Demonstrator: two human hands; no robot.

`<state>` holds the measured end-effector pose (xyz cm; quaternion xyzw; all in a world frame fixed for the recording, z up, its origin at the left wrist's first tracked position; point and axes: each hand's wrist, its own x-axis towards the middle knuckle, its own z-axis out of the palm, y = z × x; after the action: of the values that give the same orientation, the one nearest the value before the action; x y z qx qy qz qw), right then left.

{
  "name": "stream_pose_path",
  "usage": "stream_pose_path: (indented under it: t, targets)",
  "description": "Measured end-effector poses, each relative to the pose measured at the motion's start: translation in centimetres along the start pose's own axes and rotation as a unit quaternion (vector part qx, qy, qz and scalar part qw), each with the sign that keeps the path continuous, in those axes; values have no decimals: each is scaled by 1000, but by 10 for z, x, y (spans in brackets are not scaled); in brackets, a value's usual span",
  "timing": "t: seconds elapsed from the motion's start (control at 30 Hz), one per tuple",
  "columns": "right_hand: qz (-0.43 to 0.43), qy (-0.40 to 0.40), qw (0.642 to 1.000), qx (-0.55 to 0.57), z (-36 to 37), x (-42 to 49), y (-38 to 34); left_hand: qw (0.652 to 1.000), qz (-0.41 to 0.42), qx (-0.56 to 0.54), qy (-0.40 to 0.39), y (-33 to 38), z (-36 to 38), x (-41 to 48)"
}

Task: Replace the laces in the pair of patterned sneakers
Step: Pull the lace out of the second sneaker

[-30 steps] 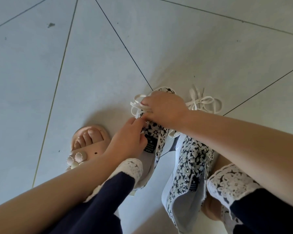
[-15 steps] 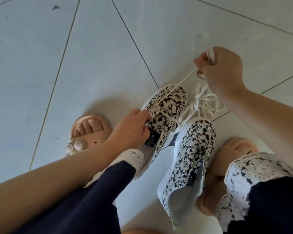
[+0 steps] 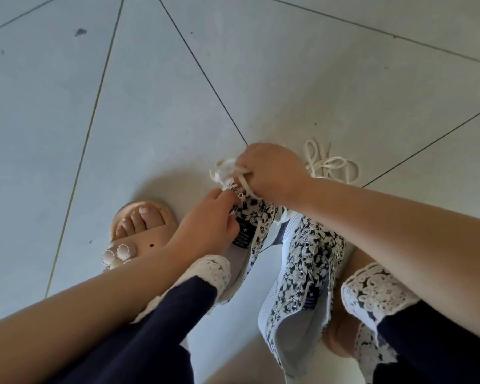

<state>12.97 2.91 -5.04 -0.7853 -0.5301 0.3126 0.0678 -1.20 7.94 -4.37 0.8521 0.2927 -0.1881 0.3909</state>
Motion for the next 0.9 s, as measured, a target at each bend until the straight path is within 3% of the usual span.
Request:
stream_pose_path:
  t: [0.1,0.2,0.23,0.3,0.4,0.5,0.57,0.9]
  targets:
    - [122,100,971,177,-24,-1,19,1000,-7,-16,7,-2,-1,1]
    - [266,298,838,371,-70,-1,55,1000,-8,-20,9,-3,-1,1]
    - [284,331,817,377,-83,-1,66,1000,-9,-22,9,-3,-1,1]
    - [264,289,840,376,-91,-2,74,1000,-7,-27,12,-4,-1,1]
    - [194,118,896,382,-65,-11,61,999,-10,-36,19,-3,-1,1]
    - [125,-27,952,279,-42,-20,45,998,-13,-50,30,-2,0,0]
    - [101,-80,964,233,-41,-23,42,997,-13,-60,40,-3,0,0]
    - [215,-13,958,187,-59,-50,68,988,-38,-81,129,-11,-7,1]
